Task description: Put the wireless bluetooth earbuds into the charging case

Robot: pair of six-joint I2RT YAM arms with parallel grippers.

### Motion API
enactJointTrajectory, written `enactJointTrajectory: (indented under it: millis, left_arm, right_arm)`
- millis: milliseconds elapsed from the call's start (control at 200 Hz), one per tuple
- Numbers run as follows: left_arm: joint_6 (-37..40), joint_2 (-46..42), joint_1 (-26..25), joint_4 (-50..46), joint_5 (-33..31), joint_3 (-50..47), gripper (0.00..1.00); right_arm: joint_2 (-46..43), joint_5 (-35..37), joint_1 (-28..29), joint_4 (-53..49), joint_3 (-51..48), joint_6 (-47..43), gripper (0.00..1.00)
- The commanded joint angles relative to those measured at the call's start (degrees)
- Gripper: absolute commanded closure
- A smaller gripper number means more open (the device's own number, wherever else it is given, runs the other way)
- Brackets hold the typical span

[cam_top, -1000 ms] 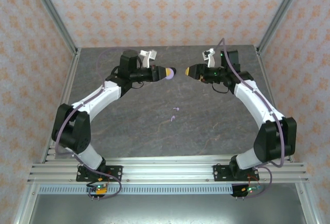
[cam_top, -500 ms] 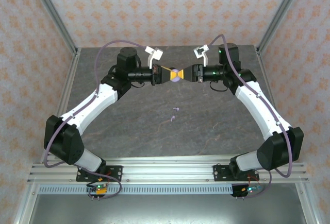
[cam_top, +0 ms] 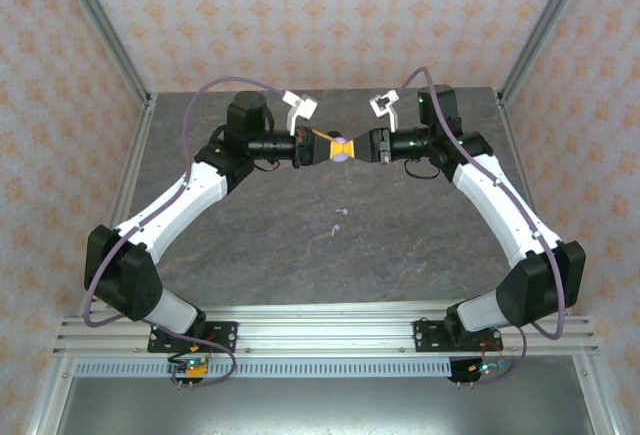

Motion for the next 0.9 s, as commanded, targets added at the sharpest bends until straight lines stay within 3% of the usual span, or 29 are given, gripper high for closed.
enactJointTrajectory:
  millis: [0, 120, 225, 506, 751, 896]
  left_arm:
    - [1.5, -1.0, -1.4, -0.5, 1.4, 2.5, 0.84]
    - [1.2, -1.1, -1.6, -0.5, 0.3, 2.6, 0.8]
    - [0.6, -1.5, -1.6, -0.2, -0.8, 2.3, 0.71]
    - [-1.4, -3.3, -1.6, 1.9, -3.4, -0.2, 0.51]
    - [-3.9, -4.8, -1.6, 5.3, -6.2, -3.3, 0.5]
    - [-5.6, -4.3, -1.6, 7.2, -6.3, -3.6, 0.56]
  right_arm:
    - [0.4, -1.5, 0.8, 0.1, 2.2, -1.3, 0.7]
    - [-0.1, -1.1, 1.0, 0.1, 2.2, -1.3, 0.76]
    - [-1.1, 1.0, 1.0, 0.6, 1.5, -0.7, 0.79]
    - [-2.8, 2.6, 0.3, 5.3, 0.1, 3.9, 0.8]
    - [-3.5, 2.5, 0.2, 6.2, -0.1, 5.3, 0.8]
    - [-3.8, 2.4, 0.2, 7.3, -0.8, 6.1, 0.8]
